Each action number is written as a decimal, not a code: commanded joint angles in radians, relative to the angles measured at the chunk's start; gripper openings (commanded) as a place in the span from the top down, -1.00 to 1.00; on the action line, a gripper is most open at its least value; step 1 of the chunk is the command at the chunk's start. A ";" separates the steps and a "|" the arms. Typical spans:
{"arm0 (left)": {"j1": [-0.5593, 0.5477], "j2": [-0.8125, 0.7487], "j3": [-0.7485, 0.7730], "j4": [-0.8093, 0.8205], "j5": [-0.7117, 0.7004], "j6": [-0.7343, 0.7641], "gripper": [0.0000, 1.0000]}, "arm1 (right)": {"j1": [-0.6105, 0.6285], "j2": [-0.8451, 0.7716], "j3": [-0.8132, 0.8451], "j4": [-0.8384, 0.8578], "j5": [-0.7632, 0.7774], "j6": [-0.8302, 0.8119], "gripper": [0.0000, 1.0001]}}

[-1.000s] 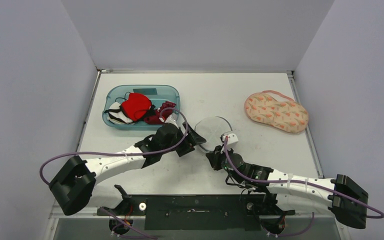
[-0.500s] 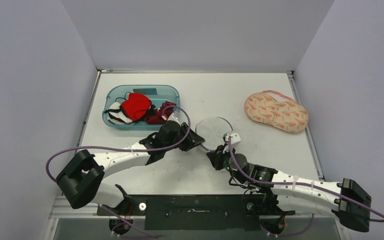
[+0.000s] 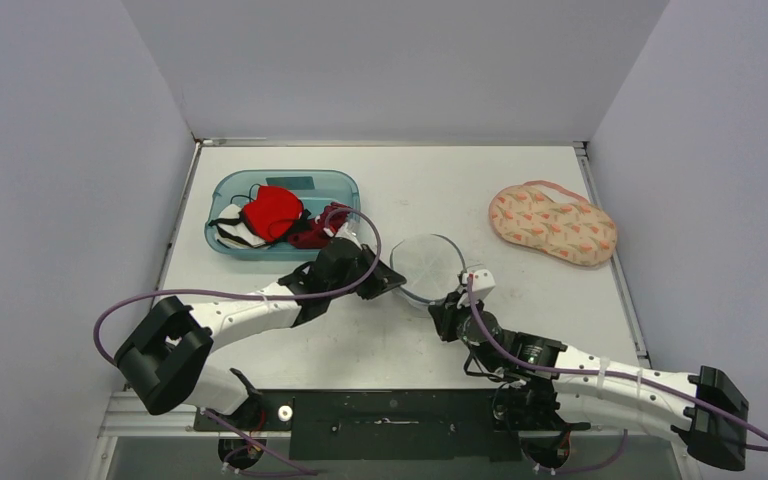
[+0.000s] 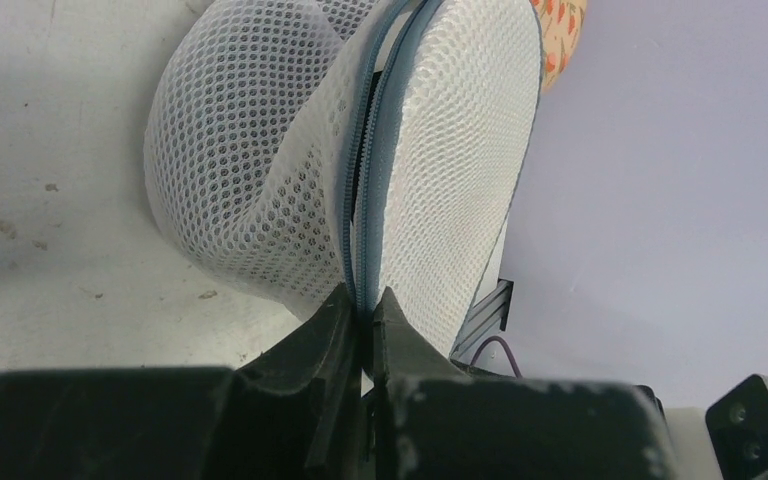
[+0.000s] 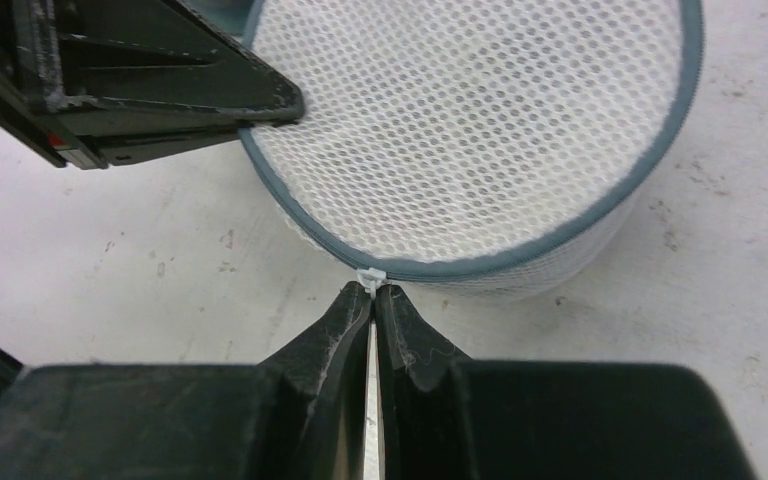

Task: Unzip the laundry bag and remove the bra
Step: Unzip the laundry bag at the center of the board.

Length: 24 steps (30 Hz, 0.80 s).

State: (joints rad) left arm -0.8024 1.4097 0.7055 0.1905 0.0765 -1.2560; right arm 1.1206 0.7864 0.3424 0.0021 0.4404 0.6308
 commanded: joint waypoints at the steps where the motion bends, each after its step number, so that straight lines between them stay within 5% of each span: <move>1: 0.019 -0.017 0.054 0.014 0.008 0.056 1.00 | -0.012 -0.029 0.017 -0.097 0.114 0.040 0.89; 16: 0.097 0.075 0.196 -0.015 0.160 0.257 0.94 | -0.028 -0.051 0.023 -0.014 -0.005 -0.082 0.89; 20: 0.124 0.161 0.286 -0.071 0.209 0.294 0.45 | -0.017 0.009 0.013 0.073 -0.022 -0.075 0.90; 24: 0.130 0.153 0.277 -0.108 0.197 0.282 -0.46 | -0.015 0.073 0.015 0.151 -0.039 -0.073 0.89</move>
State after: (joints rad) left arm -0.6830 1.5764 0.9623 0.1326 0.2573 -1.0008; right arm 1.0962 0.8135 0.3424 0.0238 0.4248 0.5690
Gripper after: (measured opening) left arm 0.539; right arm 0.062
